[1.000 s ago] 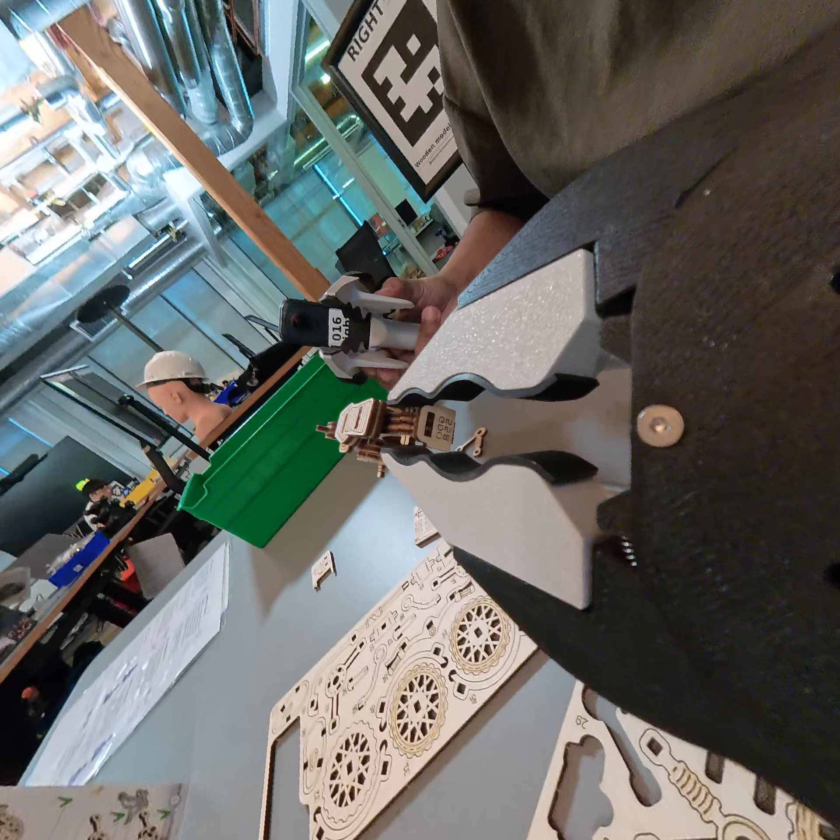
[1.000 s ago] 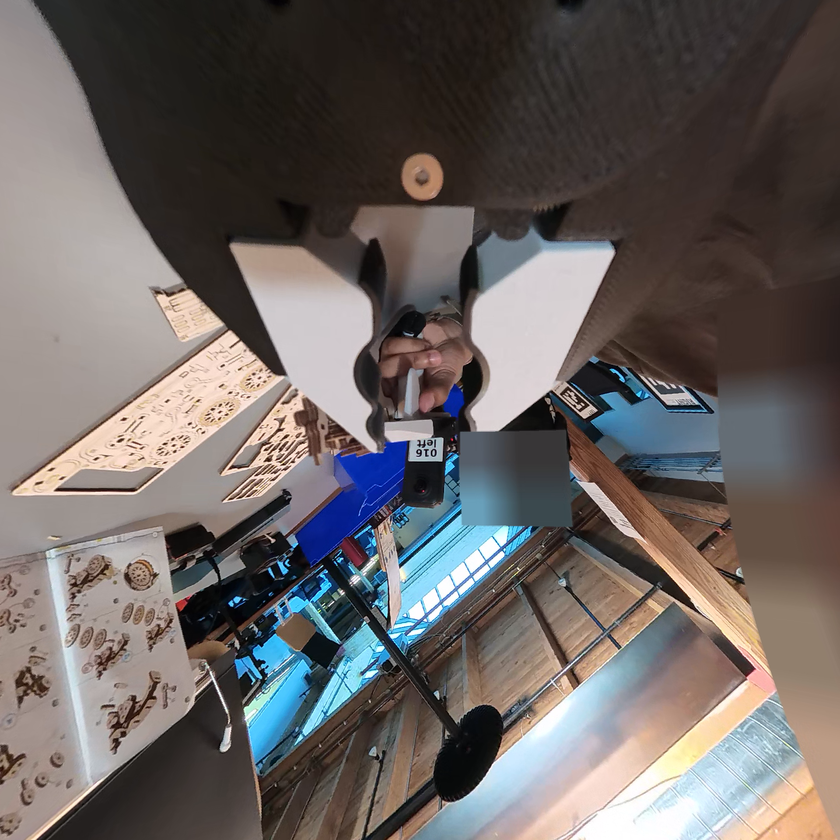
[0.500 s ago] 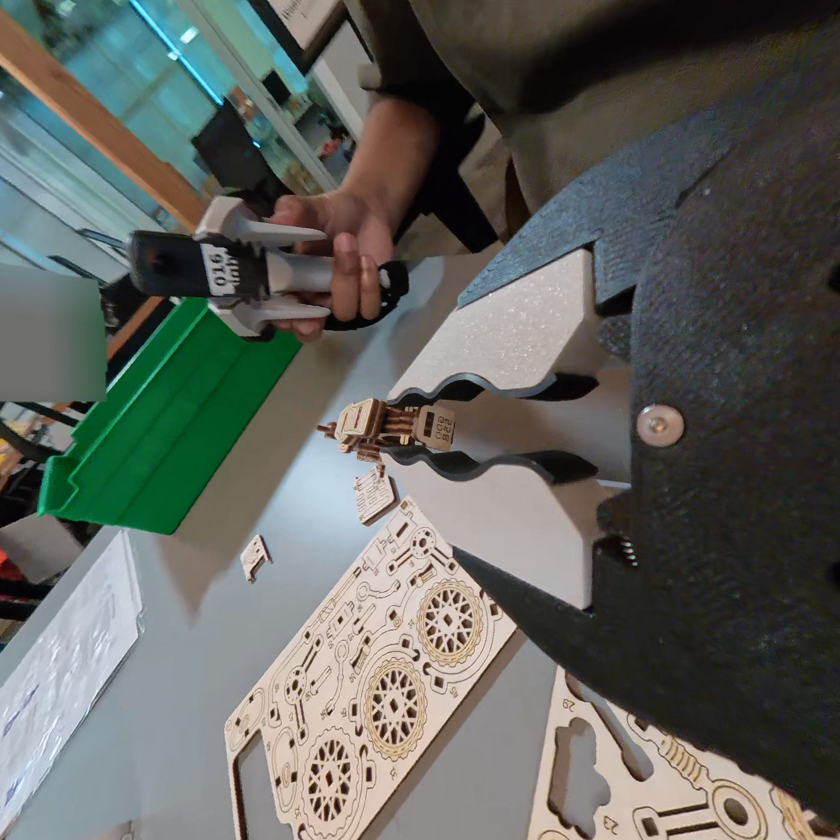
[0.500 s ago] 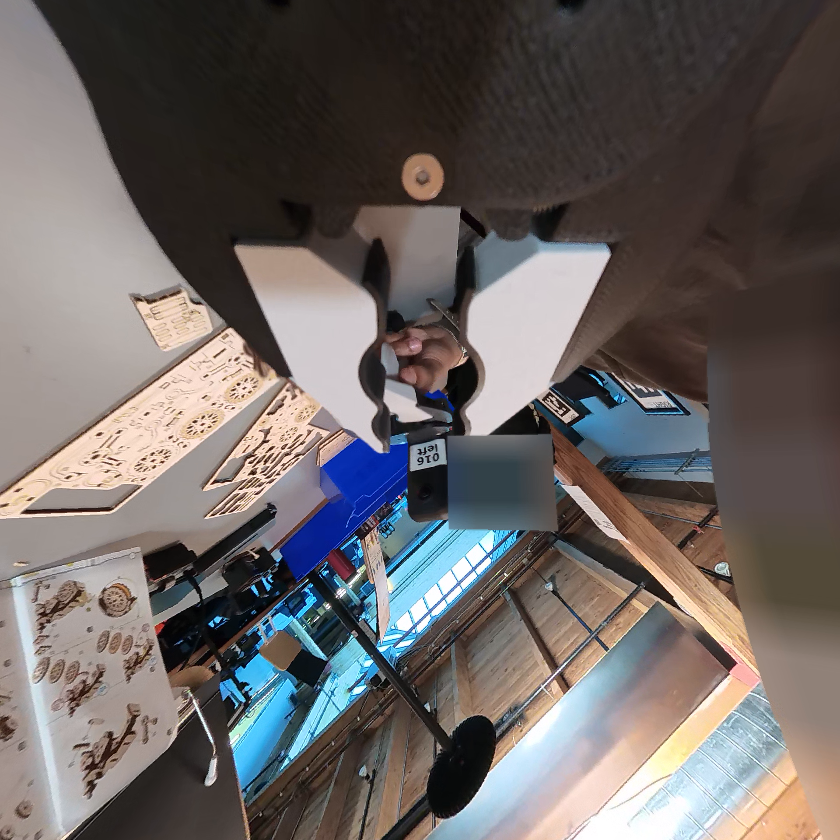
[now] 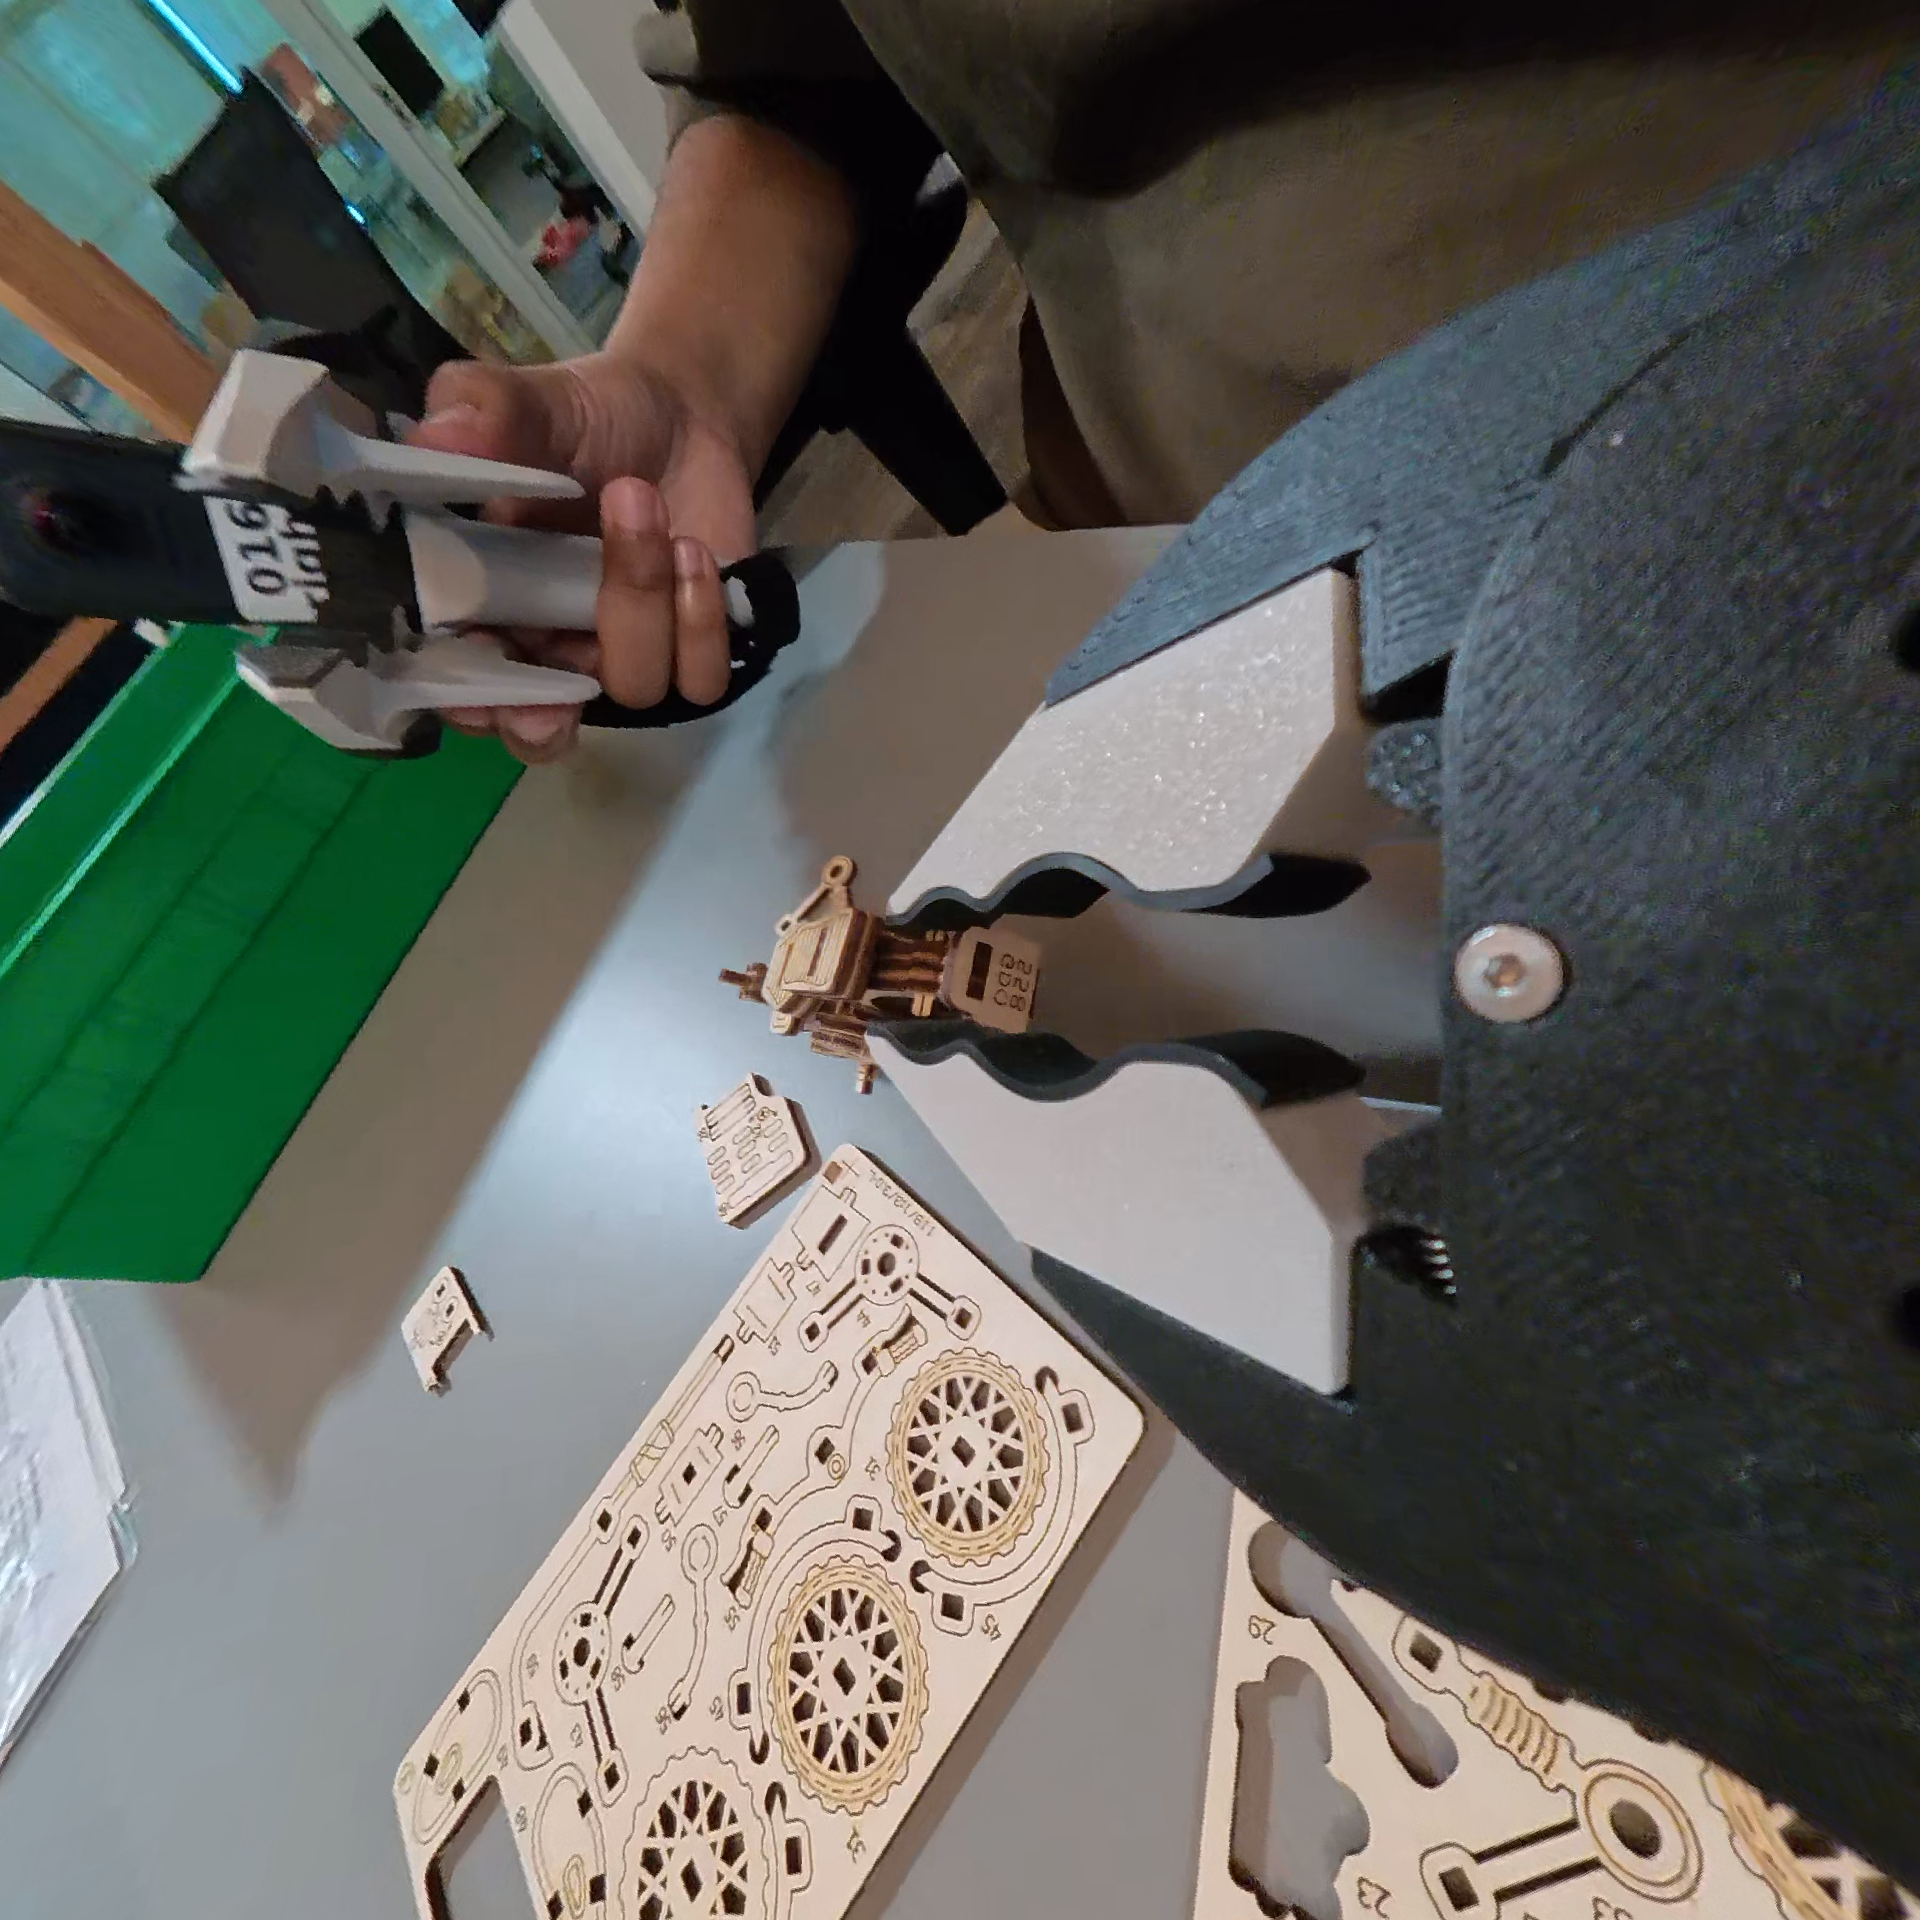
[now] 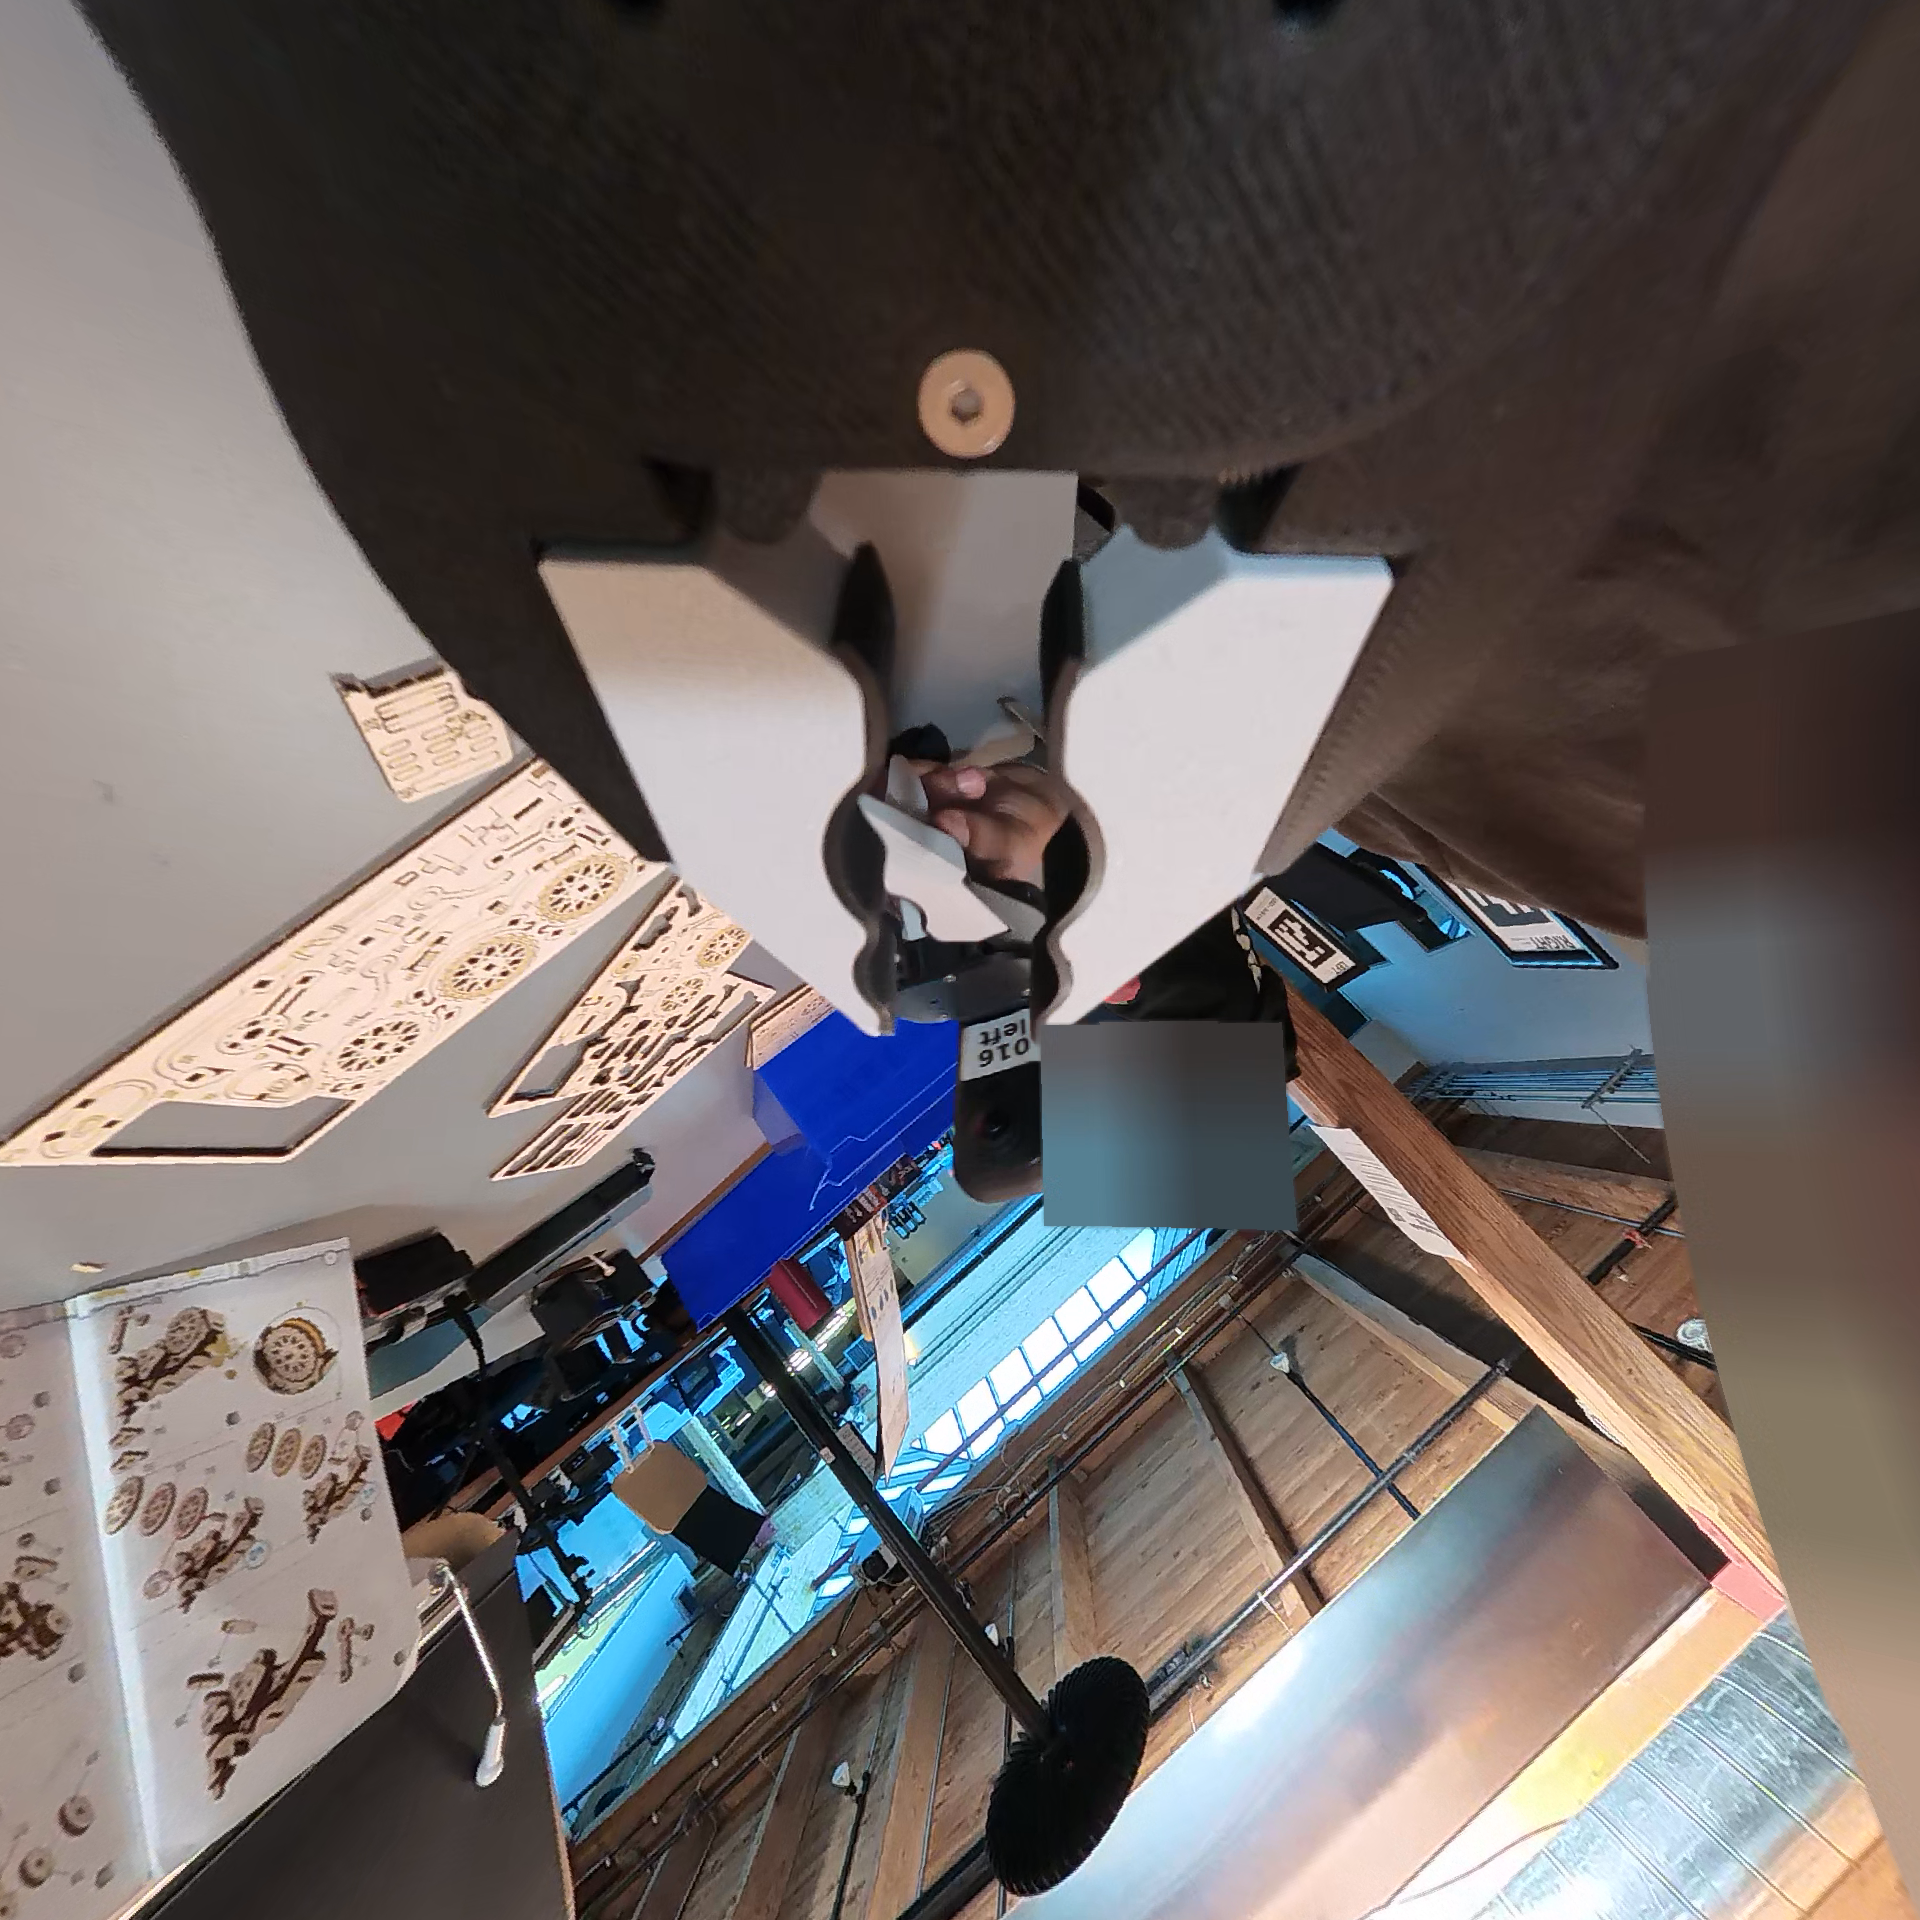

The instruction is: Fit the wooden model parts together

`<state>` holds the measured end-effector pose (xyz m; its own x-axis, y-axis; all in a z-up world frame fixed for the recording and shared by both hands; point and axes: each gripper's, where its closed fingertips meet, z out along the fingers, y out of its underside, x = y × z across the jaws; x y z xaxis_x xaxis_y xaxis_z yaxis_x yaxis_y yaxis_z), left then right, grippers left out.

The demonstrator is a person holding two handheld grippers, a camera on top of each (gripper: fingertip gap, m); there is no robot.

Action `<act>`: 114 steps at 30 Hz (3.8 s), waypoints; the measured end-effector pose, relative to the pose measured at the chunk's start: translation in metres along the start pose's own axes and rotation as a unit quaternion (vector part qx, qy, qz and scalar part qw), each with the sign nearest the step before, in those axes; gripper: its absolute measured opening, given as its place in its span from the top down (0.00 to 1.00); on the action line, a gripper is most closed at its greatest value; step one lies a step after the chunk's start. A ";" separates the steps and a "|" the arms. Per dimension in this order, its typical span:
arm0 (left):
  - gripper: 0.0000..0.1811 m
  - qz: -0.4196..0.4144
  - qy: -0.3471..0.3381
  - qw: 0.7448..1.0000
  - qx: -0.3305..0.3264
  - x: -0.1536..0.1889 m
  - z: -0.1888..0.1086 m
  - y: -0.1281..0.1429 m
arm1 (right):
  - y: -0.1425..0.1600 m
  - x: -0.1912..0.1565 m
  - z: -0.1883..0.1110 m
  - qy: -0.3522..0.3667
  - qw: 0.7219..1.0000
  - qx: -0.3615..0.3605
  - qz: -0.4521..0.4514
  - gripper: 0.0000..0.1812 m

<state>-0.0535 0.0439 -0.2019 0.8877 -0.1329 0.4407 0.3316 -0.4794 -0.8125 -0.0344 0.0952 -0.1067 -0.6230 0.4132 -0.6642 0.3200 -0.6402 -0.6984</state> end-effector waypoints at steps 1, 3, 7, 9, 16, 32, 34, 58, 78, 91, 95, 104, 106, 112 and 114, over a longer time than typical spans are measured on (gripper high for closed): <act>0.92 0.007 -0.004 1.000 -0.006 0.001 0.001 0.002 | 0.000 0.000 0.000 0.001 1.000 0.000 -0.001 0.87; 0.93 0.021 -0.009 1.000 -0.018 0.002 0.002 0.005 | -0.001 0.001 -0.001 0.003 1.000 -0.001 -0.002 0.87; 0.92 0.039 -0.013 0.998 -0.048 0.005 0.004 0.015 | -0.002 0.003 -0.002 0.009 1.000 -0.003 -0.007 0.88; 0.93 0.046 -0.015 0.997 -0.057 0.007 0.005 0.018 | -0.001 0.006 -0.003 0.019 1.000 -0.010 -0.015 0.88; 0.90 0.041 -0.009 0.994 -0.106 0.008 0.008 0.034 | 0.013 0.030 -0.011 0.102 0.983 -0.108 -0.109 0.88; 0.85 0.043 -0.005 0.991 -0.124 0.009 0.009 0.040 | 0.075 0.070 -0.047 0.184 0.892 -0.364 -0.192 0.90; 0.85 0.043 -0.007 0.991 -0.124 0.009 0.009 0.039 | 0.084 0.069 -0.048 0.174 0.884 -0.387 -0.198 0.89; 0.58 0.014 0.000 1.000 0.026 0.002 -0.016 -0.015 | 0.101 0.071 -0.052 0.180 0.833 -0.448 -0.270 0.85; 0.77 -0.029 0.105 0.986 0.124 0.064 -0.016 -0.044 | 0.033 -0.010 0.018 0.118 0.917 -0.146 -0.351 0.85; 0.81 -0.176 0.188 0.955 0.147 0.059 -0.019 -0.047 | 0.053 -0.007 0.025 0.128 0.887 -0.189 -0.401 0.85; 0.83 -0.172 0.180 0.958 0.144 0.057 -0.018 -0.046 | 0.056 -0.006 0.026 0.130 0.880 -0.197 -0.413 0.85; 0.90 -0.167 0.176 0.960 0.139 0.057 -0.017 -0.043 | 0.059 -0.006 0.026 0.134 0.870 -0.204 -0.428 0.85; 0.91 -0.166 0.175 0.960 0.140 0.057 -0.017 -0.043 | 0.058 -0.006 0.026 0.135 0.870 -0.204 -0.428 0.84; 0.90 -0.158 0.169 0.962 0.148 0.054 -0.020 -0.045 | 0.058 -0.005 0.025 0.136 0.873 -0.203 -0.421 0.85; 0.90 -0.145 0.166 0.963 0.155 0.054 -0.022 -0.047 | 0.058 -0.005 0.025 0.135 0.876 -0.203 -0.417 0.85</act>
<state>-0.0285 0.0404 -0.1313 0.6098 -0.3270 0.7220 0.6755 -0.2622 -0.6892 -0.0308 0.0402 -0.1372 -0.5864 0.8009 0.1212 0.0959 0.2173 -0.9714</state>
